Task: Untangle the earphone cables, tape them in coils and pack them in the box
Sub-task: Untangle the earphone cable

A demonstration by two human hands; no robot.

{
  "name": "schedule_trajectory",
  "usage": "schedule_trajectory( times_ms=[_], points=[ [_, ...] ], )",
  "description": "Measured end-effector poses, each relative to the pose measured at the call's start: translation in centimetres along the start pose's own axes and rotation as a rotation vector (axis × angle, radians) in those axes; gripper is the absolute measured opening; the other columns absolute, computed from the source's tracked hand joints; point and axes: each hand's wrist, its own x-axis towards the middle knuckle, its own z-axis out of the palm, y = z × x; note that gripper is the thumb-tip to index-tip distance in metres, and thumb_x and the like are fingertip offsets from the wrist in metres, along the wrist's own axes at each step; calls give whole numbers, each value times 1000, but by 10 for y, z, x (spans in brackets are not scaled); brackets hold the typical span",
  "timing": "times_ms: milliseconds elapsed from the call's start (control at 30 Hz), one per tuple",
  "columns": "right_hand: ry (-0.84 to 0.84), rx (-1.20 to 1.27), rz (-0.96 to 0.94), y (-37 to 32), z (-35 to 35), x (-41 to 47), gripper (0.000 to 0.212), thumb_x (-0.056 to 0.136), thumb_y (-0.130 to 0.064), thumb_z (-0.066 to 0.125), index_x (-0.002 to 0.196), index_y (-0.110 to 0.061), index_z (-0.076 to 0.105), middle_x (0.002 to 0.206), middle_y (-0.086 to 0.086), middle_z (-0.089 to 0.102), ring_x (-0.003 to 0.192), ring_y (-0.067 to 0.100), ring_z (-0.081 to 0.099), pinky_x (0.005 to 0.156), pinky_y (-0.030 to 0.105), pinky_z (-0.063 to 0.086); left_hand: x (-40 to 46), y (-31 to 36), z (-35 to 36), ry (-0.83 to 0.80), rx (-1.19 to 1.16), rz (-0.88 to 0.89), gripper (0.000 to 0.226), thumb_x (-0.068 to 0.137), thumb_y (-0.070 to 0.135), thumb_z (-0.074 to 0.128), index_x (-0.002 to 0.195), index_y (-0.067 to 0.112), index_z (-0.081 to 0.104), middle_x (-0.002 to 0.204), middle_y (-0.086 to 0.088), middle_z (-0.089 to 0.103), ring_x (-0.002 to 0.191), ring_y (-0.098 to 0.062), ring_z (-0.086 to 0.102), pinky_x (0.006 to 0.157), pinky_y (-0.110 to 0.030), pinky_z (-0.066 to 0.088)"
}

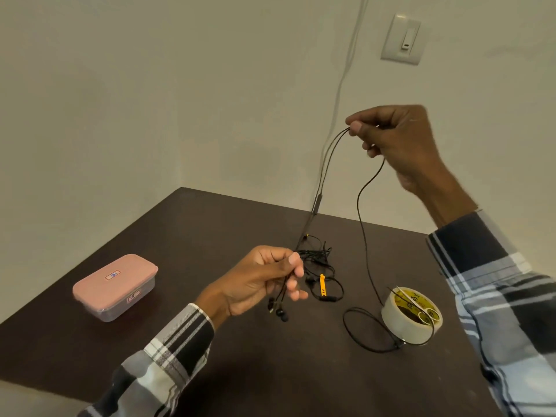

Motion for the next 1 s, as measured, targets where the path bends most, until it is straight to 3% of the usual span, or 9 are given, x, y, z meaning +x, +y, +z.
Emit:
schedule_trajectory(
  times_ms=[233, 467, 533, 633, 700, 767, 900, 1000],
  points=[
    [-6, -48, 146, 57, 52, -17, 8, 92, -12, 70, 91, -17, 76, 74, -1, 71, 50, 2, 54, 45, 19, 43, 1, 51, 38, -183, -127, 244, 23, 91, 33, 60, 78, 14, 65, 93, -9, 71, 93, -25, 72, 88, -41, 58],
    [97, -161, 309, 106, 62, -42, 9, 91, -18, 70, 85, -18, 78, 75, -3, 73, 62, 10, 62, 62, 27, 47, -3, 73, 27, 30, -109, 289, 22, 86, 31, 58, 75, 14, 67, 84, -9, 72, 83, -22, 74, 80, -36, 60],
    [23, -189, 332, 109, 67, -53, 9, 90, -17, 71, 84, -18, 78, 65, -10, 68, 56, 1, 58, 59, 24, 45, 0, 75, 24, 95, -107, 313, 25, 88, 28, 54, 71, 15, 67, 89, -12, 73, 86, -24, 74, 81, -38, 60],
    [-161, -282, 341, 107, 77, -77, 10, 92, -17, 70, 87, -18, 79, 55, -17, 62, 47, -8, 54, 58, 16, 43, 8, 82, 20, 139, -131, 365, 32, 95, 25, 45, 69, 13, 61, 114, -21, 70, 109, -31, 68, 92, -39, 56],
    [-269, -359, 314, 103, 81, -96, 10, 92, -20, 70, 92, -19, 80, 64, -21, 66, 55, -10, 57, 65, 18, 45, 13, 88, 17, 147, -135, 390, 33, 100, 25, 39, 74, 11, 53, 129, -23, 62, 124, -33, 59, 103, -42, 49],
    [-370, -431, 272, 96, 83, -116, 9, 92, -22, 71, 92, -20, 80, 80, -15, 73, 67, -3, 64, 70, 23, 51, 19, 92, 10, 186, -130, 407, 33, 104, 26, 34, 77, 12, 46, 134, -21, 59, 129, -30, 54, 110, -44, 42],
    [-505, -447, 112, 73, 76, -148, 11, 93, -21, 69, 97, -19, 79, 90, -11, 74, 84, 4, 66, 76, 21, 51, 31, 95, -7, 324, -76, 422, 33, 106, 31, 34, 79, 16, 45, 135, -12, 61, 131, -21, 54, 117, -43, 32],
    [-538, -521, -19, 51, 67, -155, 14, 96, -22, 64, 100, -25, 77, 92, -11, 70, 88, 7, 63, 78, 29, 51, 37, 90, -19, 397, 30, 394, 30, 104, 32, 40, 80, 16, 49, 131, -9, 64, 129, -17, 55, 119, -43, 28]
  ],
)
